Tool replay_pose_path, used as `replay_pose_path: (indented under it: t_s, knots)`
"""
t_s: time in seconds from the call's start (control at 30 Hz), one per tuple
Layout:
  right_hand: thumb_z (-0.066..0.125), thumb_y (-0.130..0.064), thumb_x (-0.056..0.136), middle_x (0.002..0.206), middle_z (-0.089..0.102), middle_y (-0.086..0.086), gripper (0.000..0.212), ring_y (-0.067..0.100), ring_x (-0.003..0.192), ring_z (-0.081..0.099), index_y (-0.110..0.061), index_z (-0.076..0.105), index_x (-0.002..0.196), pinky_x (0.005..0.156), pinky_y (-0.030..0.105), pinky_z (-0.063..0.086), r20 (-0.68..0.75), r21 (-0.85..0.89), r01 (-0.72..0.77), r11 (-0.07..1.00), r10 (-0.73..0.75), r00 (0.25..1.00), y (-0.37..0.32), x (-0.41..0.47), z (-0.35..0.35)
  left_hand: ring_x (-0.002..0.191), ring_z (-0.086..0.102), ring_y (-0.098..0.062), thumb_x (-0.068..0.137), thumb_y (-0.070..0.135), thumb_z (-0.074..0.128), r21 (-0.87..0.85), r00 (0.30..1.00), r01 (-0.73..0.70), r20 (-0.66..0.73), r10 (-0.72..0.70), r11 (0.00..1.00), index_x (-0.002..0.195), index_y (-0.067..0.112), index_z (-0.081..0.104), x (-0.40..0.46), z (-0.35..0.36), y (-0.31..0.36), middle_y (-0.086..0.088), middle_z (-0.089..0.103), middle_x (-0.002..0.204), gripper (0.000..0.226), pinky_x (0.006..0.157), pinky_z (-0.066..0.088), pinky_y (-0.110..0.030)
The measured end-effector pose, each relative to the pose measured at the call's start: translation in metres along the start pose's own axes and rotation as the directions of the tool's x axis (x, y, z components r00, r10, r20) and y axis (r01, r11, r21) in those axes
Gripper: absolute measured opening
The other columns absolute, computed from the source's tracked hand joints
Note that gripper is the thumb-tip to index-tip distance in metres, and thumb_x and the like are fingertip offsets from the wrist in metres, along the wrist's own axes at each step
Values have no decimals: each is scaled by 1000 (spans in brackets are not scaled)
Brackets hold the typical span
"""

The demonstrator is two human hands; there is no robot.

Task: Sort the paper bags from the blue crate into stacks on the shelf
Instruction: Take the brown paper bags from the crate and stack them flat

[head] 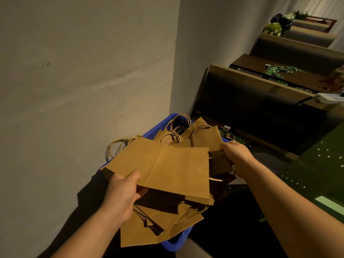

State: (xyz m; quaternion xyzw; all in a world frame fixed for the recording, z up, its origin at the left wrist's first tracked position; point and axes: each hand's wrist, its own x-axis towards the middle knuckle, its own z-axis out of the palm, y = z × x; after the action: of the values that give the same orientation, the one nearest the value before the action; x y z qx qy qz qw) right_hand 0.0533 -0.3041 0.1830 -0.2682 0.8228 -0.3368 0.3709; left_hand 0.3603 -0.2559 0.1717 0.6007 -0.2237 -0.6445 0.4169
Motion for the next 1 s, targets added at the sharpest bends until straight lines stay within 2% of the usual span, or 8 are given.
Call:
replay_pose_path:
  t_s: [0.17,0.3,0.4,0.57,0.67,0.83,0.93,1.0]
  knots:
    - [46,-25,107,92,63,11,11,20,73,59,-18,54,106,63,37,51,-190,14,341,940,-332,924,-6,-31,-16,102,73,-37,93,8,63,-72,998,-47,-32,45,996,124,8,57,-2,-11,13,-21,72,115,31,96,57,-54]
    - [43,-21,109,89,59,-1,17,16,73,60,-18,42,126,61,33,51,-255,-13,599,801,-582,772,-7,-68,-22,104,70,-35,95,6,63,-170,997,-53,-63,43,984,118,9,56,-5,-6,8,-19,70,115,24,85,59,-49]
    - [45,-12,107,104,67,2,36,23,80,66,-31,31,133,63,40,57,-183,-230,713,662,-749,637,4,-85,-20,106,69,-35,95,-1,62,-250,999,-13,-39,3,968,124,9,54,-8,-1,-3,-18,67,120,32,93,57,-54]
    - [63,-4,93,110,76,4,45,20,85,72,-19,58,136,73,44,62,77,-656,721,224,-930,359,25,-107,5,108,69,-41,95,-3,55,-296,989,139,88,-118,945,128,3,55,-22,16,-12,-27,65,125,34,80,59,-51]
    - [46,-31,99,110,76,-1,36,20,84,75,-24,59,132,65,38,61,263,-631,771,88,-911,319,38,-126,28,109,67,-43,97,0,57,-262,972,203,168,-162,943,116,-2,58,-30,25,-17,-31,62,121,19,85,58,-50]
    - [25,-71,99,146,51,-7,63,18,131,49,-38,31,154,102,39,43,563,-570,814,112,-669,486,49,-132,44,114,60,-60,93,15,60,-362,935,321,267,-233,875,126,7,52,-33,18,-8,-36,57,130,35,101,48,-68]
    - [28,-52,100,138,55,-2,56,20,124,54,-35,37,153,94,39,50,547,-595,803,14,-726,417,57,-120,41,135,38,-61,79,48,75,-457,945,275,292,-150,846,150,29,39,-29,9,-6,-26,36,155,81,93,40,-84]
    - [36,-36,102,124,63,-4,47,18,109,60,-33,49,147,80,36,53,498,-571,821,-12,-800,335,64,-113,37,139,37,-59,83,68,64,-474,948,247,300,-108,845,152,25,41,-27,3,-1,-25,40,157,85,90,42,-82]
